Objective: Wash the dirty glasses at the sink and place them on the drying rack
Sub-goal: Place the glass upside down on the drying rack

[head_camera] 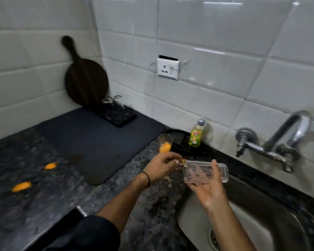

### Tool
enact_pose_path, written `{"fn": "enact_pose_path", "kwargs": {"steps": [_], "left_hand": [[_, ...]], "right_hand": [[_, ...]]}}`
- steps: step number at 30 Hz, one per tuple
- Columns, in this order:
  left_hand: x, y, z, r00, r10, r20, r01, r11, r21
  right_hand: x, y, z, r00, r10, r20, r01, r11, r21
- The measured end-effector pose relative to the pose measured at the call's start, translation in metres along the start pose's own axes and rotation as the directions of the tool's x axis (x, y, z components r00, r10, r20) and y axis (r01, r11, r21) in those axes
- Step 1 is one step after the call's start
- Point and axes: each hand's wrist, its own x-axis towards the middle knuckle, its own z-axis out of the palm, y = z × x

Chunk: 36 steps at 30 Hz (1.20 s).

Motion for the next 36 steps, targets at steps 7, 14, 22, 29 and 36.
{"fn": "enact_pose_path", "kwargs": {"steps": [7,14,22,29,36], "left_hand": [[0.006,-0.041,-0.117,0.956,-0.081,-0.282,0.086,0.996,0.006],[0.074,-0.098,-0.237,0.884,-0.161,-0.44,0.186,0.982,0.014],[0.171,-0.18,-0.315,0.828,-0.269,-0.492,0.378,0.916,0.136],[0.21,-0.238,-0.314,0.766,-0.261,-0.588,0.513,0.798,0.315],[0.225,-0.268,-0.289,0.719,-0.263,-0.644,0.582,0.733,0.351]], "right_hand": [[0.048,0.038,0.109,0.978,0.138,0.155,-0.14,0.99,0.003],[0.143,0.07,0.237,0.97,0.169,0.177,-0.144,0.979,-0.145],[0.287,0.097,0.336,0.99,0.041,0.136,0.013,0.927,-0.374],[0.367,0.124,0.38,0.914,-0.319,0.25,0.4,0.611,-0.683],[0.395,0.145,0.392,0.823,-0.31,0.475,0.561,0.317,-0.765]]}}
